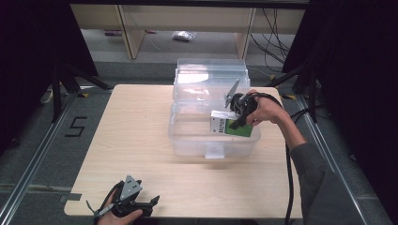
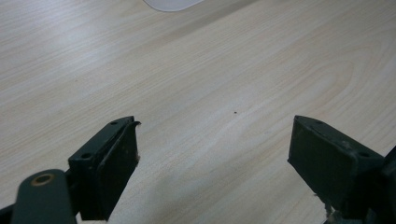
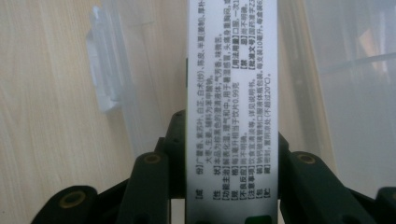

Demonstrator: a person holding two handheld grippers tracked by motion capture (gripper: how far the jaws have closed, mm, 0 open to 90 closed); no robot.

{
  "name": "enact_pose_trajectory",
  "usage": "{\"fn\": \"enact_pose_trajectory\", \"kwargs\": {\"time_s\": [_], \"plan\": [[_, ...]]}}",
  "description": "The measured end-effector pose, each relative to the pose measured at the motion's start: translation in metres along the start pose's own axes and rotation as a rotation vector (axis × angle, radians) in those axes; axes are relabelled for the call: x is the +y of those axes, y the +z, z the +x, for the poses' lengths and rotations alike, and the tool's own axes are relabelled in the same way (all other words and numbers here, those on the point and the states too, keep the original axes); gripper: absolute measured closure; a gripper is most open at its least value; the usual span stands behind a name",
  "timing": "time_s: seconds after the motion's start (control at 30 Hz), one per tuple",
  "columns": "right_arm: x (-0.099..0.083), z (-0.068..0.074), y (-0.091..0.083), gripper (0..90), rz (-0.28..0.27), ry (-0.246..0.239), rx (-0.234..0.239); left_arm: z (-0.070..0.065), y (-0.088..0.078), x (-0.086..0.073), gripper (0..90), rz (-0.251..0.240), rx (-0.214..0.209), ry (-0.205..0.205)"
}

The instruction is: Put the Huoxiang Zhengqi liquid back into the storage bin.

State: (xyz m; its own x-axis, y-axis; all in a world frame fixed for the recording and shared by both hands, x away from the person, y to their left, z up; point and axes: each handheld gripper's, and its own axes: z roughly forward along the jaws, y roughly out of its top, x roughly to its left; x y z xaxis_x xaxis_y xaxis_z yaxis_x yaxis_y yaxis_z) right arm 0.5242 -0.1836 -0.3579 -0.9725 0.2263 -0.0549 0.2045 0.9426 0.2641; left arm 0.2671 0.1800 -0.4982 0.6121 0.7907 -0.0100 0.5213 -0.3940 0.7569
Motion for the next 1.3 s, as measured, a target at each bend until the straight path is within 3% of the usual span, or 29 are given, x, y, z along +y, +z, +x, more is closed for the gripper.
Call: {"fn": "enact_pose_trajectory", "kwargs": {"time_s": [0.1,0.17,0.2,0.33,0.43,0.5,0.63,0.67,0.77,0.8,0.87,0.9,0.97,1.3], "plan": [[-0.002,-0.002,0.005,64.9,0.012,-0.018,-0.010,-0.001,0.001,0.000,15.2,-0.010,0.004,-0.012],[-0.003,-0.001,0.007,64.9,0.005,0.015,0.001,-0.001,0.001,0.000,15.1,-0.011,0.005,-0.018],[-0.004,-0.003,0.008,64.9,0.008,-0.014,-0.004,-0.001,0.001,0.000,15.2,-0.010,0.005,-0.016],[-0.007,-0.002,0.014,64.9,-0.005,0.017,0.006,-0.001,0.001,0.000,15.2,-0.005,0.007,-0.013],[-0.010,-0.006,0.019,64.8,-0.002,0.000,0.001,-0.001,0.001,0.000,15.1,-0.014,0.004,-0.014],[-0.010,-0.005,0.021,64.8,0.001,0.017,0.009,0.000,0.000,0.000,15.2,0.005,0.002,0.005],[-0.013,-0.006,0.026,64.8,0.004,0.036,0.013,-0.001,0.000,0.000,15.2,-0.001,0.005,-0.003],[-0.014,-0.009,0.027,64.8,0.018,0.005,0.001,-0.001,0.000,0.000,15.2,-0.001,0.005,-0.003],[-0.016,-0.007,0.031,64.8,0.018,0.045,0.009,-0.001,0.000,0.000,15.2,0.000,0.005,-0.003],[-0.017,-0.008,0.031,64.8,0.020,0.028,0.003,-0.001,0.000,0.000,15.2,0.000,0.005,-0.003],[-0.018,-0.007,0.033,64.7,0.042,0.047,0.001,-0.001,0.000,0.000,15.2,0.001,0.005,-0.001],[-0.017,-0.009,0.035,64.7,0.048,0.021,0.016,-0.001,0.000,0.000,15.2,0.000,0.005,-0.002],[-0.018,-0.008,0.035,64.7,0.049,0.051,-0.001,0.000,0.000,0.000,15.2,0.001,0.003,0.000],[-0.020,-0.010,0.039,64.6,0.059,0.059,-0.006,-0.001,0.000,0.000,15.2,-0.007,0.003,-0.004]]}}
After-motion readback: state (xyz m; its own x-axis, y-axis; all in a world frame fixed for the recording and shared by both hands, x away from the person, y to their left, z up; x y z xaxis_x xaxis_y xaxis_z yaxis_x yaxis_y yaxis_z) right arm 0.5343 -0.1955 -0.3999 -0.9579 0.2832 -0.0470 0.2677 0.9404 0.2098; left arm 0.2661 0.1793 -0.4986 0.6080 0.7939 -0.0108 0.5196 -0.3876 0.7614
